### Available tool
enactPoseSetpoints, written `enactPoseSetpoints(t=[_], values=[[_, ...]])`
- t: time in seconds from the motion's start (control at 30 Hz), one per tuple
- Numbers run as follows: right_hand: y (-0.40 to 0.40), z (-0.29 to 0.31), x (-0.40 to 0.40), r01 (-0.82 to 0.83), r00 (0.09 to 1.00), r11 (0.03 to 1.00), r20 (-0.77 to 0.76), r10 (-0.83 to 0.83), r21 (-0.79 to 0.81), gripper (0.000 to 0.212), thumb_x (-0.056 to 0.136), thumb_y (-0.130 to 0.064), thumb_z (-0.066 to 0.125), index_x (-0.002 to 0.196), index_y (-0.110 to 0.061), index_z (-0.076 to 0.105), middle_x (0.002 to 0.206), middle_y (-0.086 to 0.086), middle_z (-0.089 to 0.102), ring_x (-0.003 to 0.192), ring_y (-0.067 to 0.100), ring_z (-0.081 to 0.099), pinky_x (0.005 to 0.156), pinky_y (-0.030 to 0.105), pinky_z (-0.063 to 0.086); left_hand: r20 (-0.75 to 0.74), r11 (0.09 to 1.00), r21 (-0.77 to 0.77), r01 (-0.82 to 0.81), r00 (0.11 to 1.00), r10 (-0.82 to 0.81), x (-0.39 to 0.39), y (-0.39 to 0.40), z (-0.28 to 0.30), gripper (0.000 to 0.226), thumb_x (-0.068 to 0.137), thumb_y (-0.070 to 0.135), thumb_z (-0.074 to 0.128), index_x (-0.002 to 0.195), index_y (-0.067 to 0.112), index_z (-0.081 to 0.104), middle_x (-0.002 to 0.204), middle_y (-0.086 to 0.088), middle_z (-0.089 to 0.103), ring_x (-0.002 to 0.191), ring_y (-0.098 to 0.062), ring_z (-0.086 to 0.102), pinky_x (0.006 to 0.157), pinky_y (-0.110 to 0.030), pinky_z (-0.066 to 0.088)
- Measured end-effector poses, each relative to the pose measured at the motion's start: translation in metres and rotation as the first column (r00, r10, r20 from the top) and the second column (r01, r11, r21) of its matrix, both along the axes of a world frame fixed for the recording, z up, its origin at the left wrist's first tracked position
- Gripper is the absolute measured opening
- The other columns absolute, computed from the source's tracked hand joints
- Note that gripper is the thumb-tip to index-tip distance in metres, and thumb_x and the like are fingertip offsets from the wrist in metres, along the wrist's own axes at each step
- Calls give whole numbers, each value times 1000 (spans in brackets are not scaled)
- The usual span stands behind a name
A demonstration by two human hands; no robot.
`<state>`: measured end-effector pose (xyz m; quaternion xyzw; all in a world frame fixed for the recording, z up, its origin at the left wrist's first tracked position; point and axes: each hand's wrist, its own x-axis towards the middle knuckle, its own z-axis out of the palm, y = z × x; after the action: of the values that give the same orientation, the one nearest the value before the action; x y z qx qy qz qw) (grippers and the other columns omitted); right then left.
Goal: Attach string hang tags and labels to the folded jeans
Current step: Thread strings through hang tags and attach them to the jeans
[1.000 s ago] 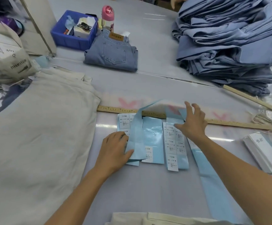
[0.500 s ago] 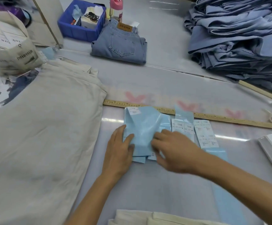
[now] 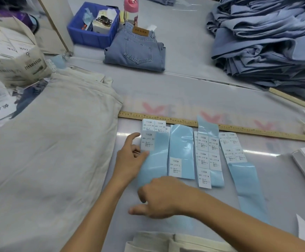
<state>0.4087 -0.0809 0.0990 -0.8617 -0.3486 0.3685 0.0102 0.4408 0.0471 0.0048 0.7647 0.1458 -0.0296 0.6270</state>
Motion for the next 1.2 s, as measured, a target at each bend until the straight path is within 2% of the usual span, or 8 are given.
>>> enactPoseSetpoints(t=[0.27,0.37,0.53,0.6,0.73,0.87,1.03,1.2], values=[[-35,30,57,312,941,919,-213,-263,240,21,97,-46,60,106,-30,71,107,-15,69,97,3,63,88,23,50,48,982,180,55,997,-65,33,-1,-5,58,91,12,66,135,44,45,75,10,64,72,-7,62,68,-24,51],[-30,14,58,488,805,816,-522,-282,311,21,97,-41,64,116,-35,70,120,-21,65,113,-2,59,99,16,46,35,945,308,113,991,-130,44,1,-3,60,93,12,61,142,37,41,78,6,61,77,-19,61,74,-42,54],[-3,-25,29,852,496,424,-731,-468,307,19,100,-17,61,114,-10,72,117,-3,73,107,-2,64,92,15,47,21,762,623,177,970,-242,57,6,-1,65,98,26,59,154,30,26,116,-5,53,111,-24,50,86,-43,50],[5,-30,15,838,545,364,-626,-557,406,17,100,-13,60,111,-12,73,117,-3,71,111,1,62,98,18,44,39,710,672,210,948,-317,60,7,-3,56,98,25,59,151,29,40,115,-5,49,111,-25,48,83,-41,49],[2,-30,-26,520,850,685,-233,-472,510,28,101,-26,58,128,-24,64,131,-5,56,126,8,45,112,22,29,73,597,775,208,908,-411,62,10,-9,30,100,19,58,129,19,64,107,-9,52,98,-29,49,70,-41,45],[1,-33,-70,297,928,857,-339,-155,421,35,106,-25,49,140,-24,58,145,0,49,139,14,37,113,17,24,121,496,858,133,887,-446,57,10,-15,25,98,20,59,121,16,67,109,-10,57,93,-31,51,73,-42,45],[-4,-33,-76,514,821,783,-464,-332,351,23,100,-21,54,113,-18,72,85,-18,65,87,-10,63,89,10,45,64,390,909,149,874,-482,49,10,-21,41,100,37,53,136,17,57,132,-9,55,113,-32,52,87,-44,42],[-21,-16,-41,498,771,392,-189,-608,773,15,93,-19,57,89,-24,70,74,-24,60,60,1,53,61,9,37,16,288,944,161,850,-526,45,11,-22,51,103,43,46,145,14,50,143,-13,51,124,-33,51,95,-45,43]])
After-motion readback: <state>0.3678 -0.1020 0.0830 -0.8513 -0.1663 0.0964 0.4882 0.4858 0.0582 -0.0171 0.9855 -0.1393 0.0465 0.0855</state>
